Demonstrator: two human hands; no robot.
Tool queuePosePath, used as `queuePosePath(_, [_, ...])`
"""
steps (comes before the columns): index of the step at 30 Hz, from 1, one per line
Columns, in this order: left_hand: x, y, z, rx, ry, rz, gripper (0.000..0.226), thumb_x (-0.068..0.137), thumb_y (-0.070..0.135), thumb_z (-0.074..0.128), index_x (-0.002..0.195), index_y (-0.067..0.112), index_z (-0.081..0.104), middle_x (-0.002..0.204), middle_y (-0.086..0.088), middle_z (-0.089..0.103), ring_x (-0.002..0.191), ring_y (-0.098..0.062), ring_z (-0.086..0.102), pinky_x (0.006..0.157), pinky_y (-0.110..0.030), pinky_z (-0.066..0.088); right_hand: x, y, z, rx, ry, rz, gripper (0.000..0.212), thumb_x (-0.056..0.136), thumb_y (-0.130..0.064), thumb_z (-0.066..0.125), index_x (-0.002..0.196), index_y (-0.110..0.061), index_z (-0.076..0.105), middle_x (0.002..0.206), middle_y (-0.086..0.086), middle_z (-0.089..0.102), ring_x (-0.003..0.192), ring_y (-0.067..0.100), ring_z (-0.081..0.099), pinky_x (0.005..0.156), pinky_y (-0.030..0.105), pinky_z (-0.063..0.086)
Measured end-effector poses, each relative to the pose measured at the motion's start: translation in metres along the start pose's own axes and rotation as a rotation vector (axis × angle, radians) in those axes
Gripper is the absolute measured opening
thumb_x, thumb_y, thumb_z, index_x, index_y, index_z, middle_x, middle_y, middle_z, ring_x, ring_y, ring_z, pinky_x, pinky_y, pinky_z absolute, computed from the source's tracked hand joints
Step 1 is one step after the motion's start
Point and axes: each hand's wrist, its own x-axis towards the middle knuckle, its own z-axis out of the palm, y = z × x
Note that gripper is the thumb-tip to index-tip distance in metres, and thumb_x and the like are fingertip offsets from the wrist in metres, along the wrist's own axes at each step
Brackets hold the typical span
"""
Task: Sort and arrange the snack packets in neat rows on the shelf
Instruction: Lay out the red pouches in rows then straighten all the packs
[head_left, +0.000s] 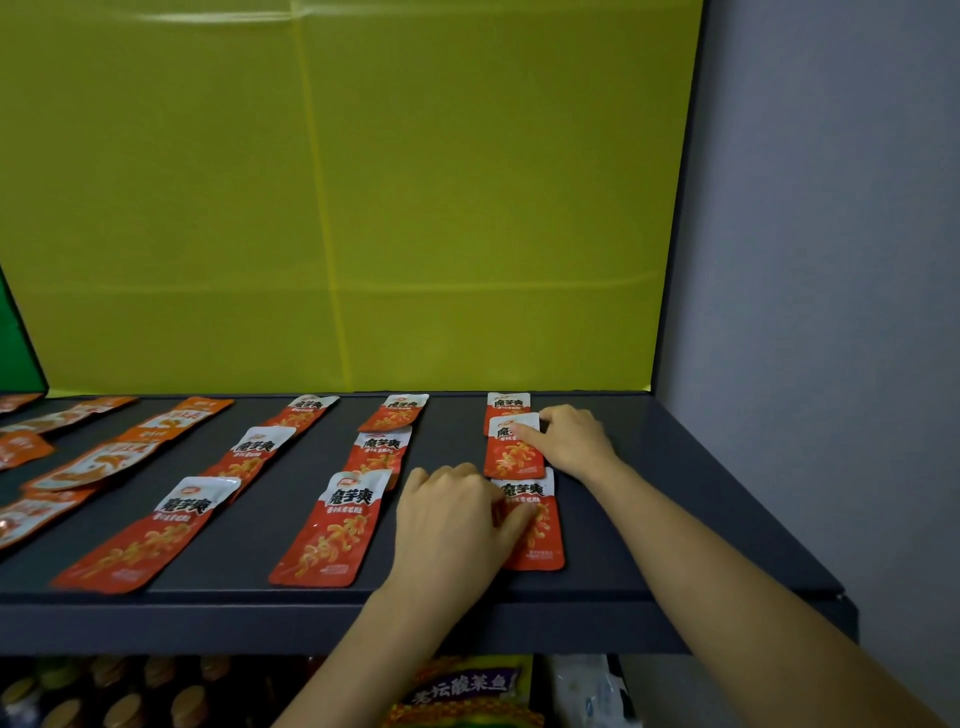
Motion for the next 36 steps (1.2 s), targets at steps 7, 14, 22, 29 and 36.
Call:
queuePosePath(7, [0.006,-0.002,-0.003,-0.077,0.027,-0.022,0.047,0.087,0.057,0.041,0.084,0.021,0.071,0.086,0.002,0.06,0.088,-0.016,0.055,0.075,-0.029,0.032,-0.006,-0.003,-0.003,0.001,0.019,0.004,0.047,0.091,-0.051,0.046,0.115,-0.014,0.061,0.12,0.01,0.062,0.115,0.031,0.055,0.089,0.038,0.044])
queuePosePath(14, [0.049,-0.005,0.013,-0.344,-0.033,-0.145,0.033,0.094,0.027,0.042,0.116,0.005,0.053,0.114,-0.012,0.06,0.111,-0.028,0.049,0.087,-0.038,0.042,-0.021,0.0,-0.016,0.132,-0.019,0.024,0.043,0.097,-0.027,0.042,0.134,-0.007,0.044,0.135,0.01,0.052,0.127,0.027,0.044,0.105,0.036,0.036])
queuePosePath(22, [0.079,-0.004,0.037,-0.299,-0.337,-0.249,0.049,0.097,0.02,0.033,0.138,-0.004,0.022,0.135,-0.022,0.046,0.126,-0.039,0.041,0.101,-0.043,0.032,-0.033,-0.004,-0.017,0.178,-0.1,-0.014,0.048,0.095,-0.021,0.046,0.141,-0.011,0.037,0.142,0.004,0.048,0.131,0.023,0.043,0.106,0.037,0.037])
queuePosePath(29, [0.079,-0.005,0.041,-0.329,-0.288,-0.241,0.026,0.095,0.018,0.035,0.115,0.002,0.04,0.12,-0.018,0.054,0.117,-0.035,0.045,0.094,-0.041,0.034,-0.033,-0.004,-0.015,0.138,-0.112,-0.047,0.042,0.094,-0.026,0.044,0.136,-0.023,0.045,0.136,0.003,0.054,0.125,0.024,0.049,0.101,0.04,0.042])
queuePosePath(36, [0.071,-0.009,0.029,-0.418,-0.31,-0.281,0.035,0.096,0.018,0.034,0.126,0.001,0.038,0.129,-0.021,0.051,0.119,-0.035,0.046,0.096,-0.041,0.039,-0.045,-0.011,-0.028,0.215,-0.122,0.01,0.043,0.096,-0.022,0.045,0.136,-0.007,0.042,0.139,0.008,0.049,0.128,0.024,0.045,0.104,0.034,0.037])
